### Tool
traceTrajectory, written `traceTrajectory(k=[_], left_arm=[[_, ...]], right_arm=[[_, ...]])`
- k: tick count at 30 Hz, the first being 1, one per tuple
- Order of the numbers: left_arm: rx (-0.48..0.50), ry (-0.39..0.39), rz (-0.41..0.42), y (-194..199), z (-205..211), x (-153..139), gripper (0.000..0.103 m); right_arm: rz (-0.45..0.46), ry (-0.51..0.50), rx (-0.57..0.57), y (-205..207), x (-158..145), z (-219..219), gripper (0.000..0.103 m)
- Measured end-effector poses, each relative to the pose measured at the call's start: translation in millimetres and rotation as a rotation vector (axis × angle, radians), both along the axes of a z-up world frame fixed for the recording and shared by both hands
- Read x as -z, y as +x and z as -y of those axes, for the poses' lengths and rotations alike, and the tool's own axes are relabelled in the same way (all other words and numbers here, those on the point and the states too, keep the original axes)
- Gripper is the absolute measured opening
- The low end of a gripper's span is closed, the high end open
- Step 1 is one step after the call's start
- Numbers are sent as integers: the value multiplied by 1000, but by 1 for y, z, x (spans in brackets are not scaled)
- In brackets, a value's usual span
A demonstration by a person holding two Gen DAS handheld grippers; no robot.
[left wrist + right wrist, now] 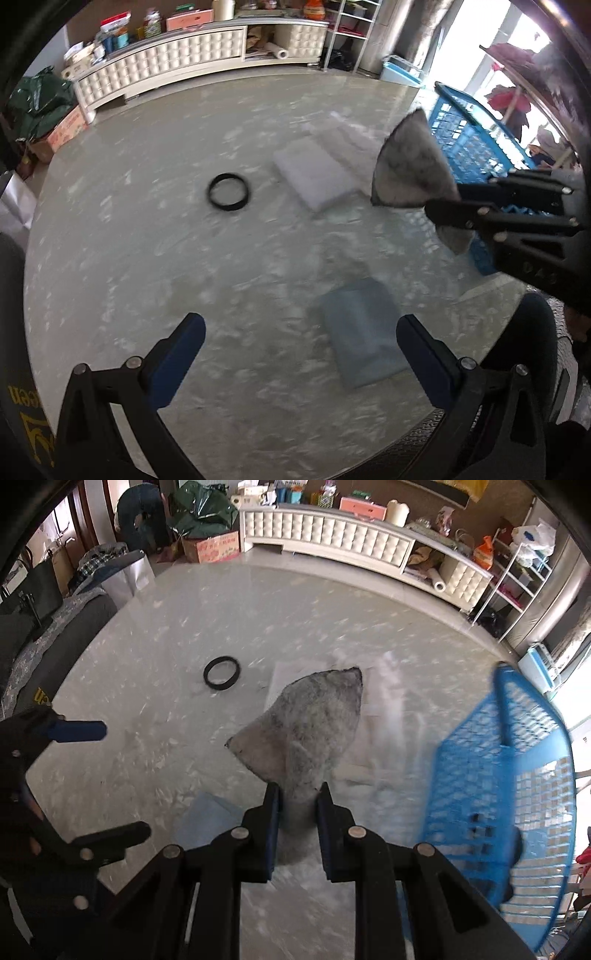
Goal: Organize soft objects
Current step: 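Carry the grey pad into the basket with the right gripper while the left gripper grasps the light blue cloth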
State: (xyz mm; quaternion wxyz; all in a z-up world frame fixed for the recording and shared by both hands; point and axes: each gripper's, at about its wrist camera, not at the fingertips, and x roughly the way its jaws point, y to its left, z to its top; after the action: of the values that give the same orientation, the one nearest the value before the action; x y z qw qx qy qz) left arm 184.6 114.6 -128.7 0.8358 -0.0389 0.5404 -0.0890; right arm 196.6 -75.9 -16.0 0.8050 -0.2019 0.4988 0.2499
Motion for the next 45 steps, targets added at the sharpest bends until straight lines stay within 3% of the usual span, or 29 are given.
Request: traceTrajectory(k=[13,19,30,33,36,38,40,41,45], left_arm=[[11,43,-65,9,36,27,103],[28,64,-97,11,48,48,103],[32,78,-139,13,49,72,100],[29,85,-133,15,53,73,86],[3,73,-138,20,56,69,55],[-5,41,-144,23,60,68,26],[-12,2,-146,24,60,69,20],[-9,1,-143,27,62,69,10],[-14,-14,-146,26,65,70,5]], right_arm=[[117,69,80,17,-74,66,18],[121,37,147,28,-67,92,18],[48,11,238,38,-44,125,18],[37,19,249,40,-44,129,18],[22,27,255,41,-42,135,18],[17,30,257,41,-42,137,18],[13,35,258,41,-42,137,18],[12,36,259,42,-41,139,19],[11,33,267,48,-39,143,19]])
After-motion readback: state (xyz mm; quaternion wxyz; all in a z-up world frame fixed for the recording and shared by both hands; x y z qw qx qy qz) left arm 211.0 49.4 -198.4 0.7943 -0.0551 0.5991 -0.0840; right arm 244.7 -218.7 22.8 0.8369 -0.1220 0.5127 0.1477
